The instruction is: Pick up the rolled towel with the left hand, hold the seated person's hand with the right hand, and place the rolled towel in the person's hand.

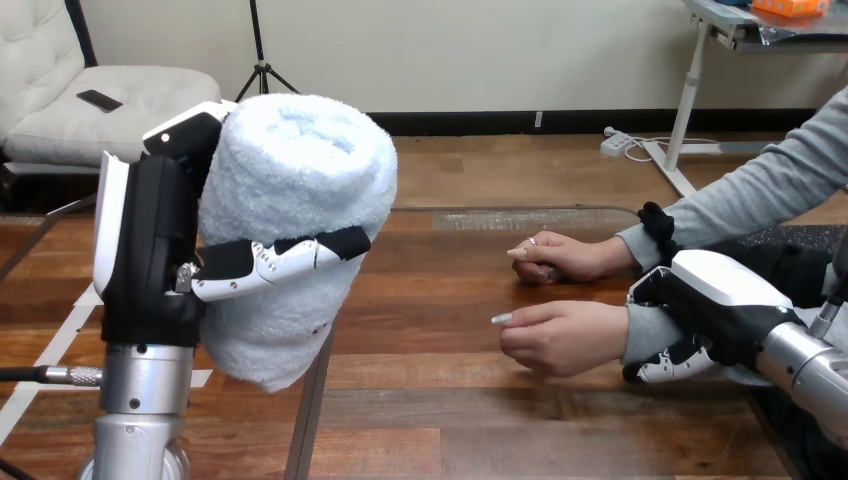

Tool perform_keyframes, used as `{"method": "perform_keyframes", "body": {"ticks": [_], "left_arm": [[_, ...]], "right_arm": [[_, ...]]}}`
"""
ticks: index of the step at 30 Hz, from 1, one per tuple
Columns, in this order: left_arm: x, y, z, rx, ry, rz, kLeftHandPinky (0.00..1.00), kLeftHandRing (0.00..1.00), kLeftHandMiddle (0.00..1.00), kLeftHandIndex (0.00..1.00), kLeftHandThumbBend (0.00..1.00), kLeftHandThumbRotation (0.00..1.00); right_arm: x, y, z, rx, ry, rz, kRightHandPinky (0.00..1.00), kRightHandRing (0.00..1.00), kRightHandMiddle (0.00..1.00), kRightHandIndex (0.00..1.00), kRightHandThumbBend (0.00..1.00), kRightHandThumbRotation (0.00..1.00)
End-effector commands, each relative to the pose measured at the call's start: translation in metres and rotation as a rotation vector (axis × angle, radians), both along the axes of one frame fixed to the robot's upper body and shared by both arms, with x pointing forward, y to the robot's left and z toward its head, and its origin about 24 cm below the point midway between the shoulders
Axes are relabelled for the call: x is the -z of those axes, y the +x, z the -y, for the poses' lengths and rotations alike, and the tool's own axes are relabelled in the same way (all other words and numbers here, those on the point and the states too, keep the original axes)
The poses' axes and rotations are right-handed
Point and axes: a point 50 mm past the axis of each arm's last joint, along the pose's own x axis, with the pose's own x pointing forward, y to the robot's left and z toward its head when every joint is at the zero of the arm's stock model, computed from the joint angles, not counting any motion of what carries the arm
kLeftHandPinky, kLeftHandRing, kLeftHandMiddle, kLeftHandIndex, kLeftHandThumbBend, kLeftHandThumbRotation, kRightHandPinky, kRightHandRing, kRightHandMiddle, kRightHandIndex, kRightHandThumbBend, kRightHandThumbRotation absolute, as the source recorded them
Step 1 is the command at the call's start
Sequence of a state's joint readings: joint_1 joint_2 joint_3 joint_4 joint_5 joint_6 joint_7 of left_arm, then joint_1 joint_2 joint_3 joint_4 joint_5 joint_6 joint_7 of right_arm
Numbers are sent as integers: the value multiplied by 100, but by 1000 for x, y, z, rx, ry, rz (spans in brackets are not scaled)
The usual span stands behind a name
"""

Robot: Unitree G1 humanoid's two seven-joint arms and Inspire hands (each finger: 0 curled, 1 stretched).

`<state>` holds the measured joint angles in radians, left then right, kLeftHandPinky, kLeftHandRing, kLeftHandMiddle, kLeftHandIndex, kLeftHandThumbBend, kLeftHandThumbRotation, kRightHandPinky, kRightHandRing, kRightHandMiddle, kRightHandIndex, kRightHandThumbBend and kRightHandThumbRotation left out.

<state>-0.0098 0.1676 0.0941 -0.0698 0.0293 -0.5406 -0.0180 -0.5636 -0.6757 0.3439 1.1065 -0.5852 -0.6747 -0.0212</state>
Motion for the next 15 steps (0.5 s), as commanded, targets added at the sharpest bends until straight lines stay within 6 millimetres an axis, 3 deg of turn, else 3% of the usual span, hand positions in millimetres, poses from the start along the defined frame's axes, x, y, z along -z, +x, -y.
{"method": "perform_keyframes", "body": {"ticks": [1, 15], "left_arm": [[-15, 5, 2, 6, -12, 85, 24, 28, 35, 40, 75, 0], [-15, 5, 2, 6, -8, 86, 24, 28, 35, 40, 76, 0]], "right_arm": [[-23, 15, -8, -24, 56, 113, 26, 30, 35, 35, 61, 1], [-24, 15, -8, -23, 82, 109, 22, 26, 31, 31, 59, 0]]}}
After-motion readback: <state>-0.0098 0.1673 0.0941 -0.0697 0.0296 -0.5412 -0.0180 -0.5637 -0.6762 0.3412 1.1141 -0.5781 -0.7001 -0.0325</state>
